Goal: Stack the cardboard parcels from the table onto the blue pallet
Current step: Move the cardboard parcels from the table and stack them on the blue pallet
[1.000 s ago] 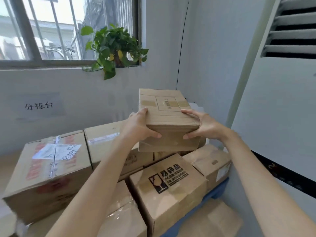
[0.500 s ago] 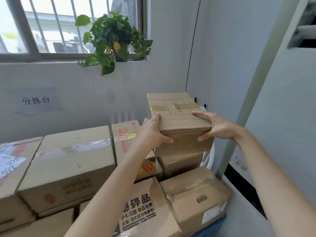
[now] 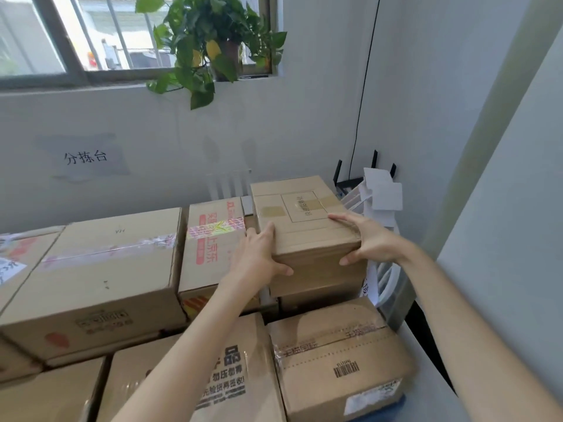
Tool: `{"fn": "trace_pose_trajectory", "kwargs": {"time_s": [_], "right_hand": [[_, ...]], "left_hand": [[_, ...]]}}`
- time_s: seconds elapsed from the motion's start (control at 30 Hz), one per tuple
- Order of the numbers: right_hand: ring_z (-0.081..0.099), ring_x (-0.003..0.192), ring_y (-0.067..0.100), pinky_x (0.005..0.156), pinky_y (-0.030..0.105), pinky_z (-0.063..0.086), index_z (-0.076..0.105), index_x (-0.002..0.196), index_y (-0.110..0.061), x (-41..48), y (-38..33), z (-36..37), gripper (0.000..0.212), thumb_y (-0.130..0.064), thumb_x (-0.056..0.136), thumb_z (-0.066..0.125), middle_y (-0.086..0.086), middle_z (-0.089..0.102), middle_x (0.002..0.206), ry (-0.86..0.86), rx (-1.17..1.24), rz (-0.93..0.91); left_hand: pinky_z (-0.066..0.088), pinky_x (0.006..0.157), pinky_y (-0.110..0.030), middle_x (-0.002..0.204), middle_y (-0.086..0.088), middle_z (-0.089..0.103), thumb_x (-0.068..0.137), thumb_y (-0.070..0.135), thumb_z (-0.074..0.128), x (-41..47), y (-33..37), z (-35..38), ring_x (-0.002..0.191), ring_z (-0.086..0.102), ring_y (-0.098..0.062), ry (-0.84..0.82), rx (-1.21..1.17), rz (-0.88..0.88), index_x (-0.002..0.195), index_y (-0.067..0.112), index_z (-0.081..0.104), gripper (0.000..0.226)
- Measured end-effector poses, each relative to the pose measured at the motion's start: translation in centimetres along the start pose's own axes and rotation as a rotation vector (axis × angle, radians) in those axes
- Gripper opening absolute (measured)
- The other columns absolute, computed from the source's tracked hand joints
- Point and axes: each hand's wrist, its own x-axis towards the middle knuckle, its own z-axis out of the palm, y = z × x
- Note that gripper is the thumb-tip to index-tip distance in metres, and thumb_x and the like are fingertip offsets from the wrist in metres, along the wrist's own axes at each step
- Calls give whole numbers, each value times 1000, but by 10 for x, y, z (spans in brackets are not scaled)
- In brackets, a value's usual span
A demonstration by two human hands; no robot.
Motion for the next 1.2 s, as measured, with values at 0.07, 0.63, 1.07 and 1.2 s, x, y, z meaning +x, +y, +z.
{"fn": "trace_pose_trajectory", "kwargs": {"time_s": [0.07, 0.63, 1.07, 1.2], "right_hand": [[30, 135, 15, 108, 26, 26, 32, 148, -28, 4, 3, 6, 105, -8, 62, 88, -8, 29, 150, 0, 21, -7], [12, 145, 22, 117, 39, 16, 23, 149, -35, 11, 6, 15, 109, -17, 64, 88, -3, 0, 160, -53, -57, -15], [11, 147, 22, 116, 41, 17, 27, 149, -36, 3, -3, 15, 108, -34, 61, 89, -2, 1, 161, 18, -58, 30], [11, 147, 20, 116, 47, 19, 28, 145, -45, 1, -17, 9, 107, -48, 56, 87, -6, 3, 162, 66, -72, 23]], "left_hand": [[37, 96, -43, 123, -8, 43, 68, 44, 80, 0, -4, 3, 118, 30, -27, 42, 76, -1, 137, 24, 29, 88], [30, 100, -39, 131, -10, 36, 72, 56, 72, -8, -8, 12, 121, 29, -29, 124, 260, -13, 142, 26, 21, 91], [30, 103, -42, 134, -12, 35, 74, 60, 68, -13, -14, 14, 122, 30, -30, 118, 212, 15, 145, 25, 14, 96], [29, 106, -45, 141, -11, 33, 78, 68, 56, -21, -23, 2, 129, 27, -30, 110, 113, 44, 149, 24, 14, 94]]}}
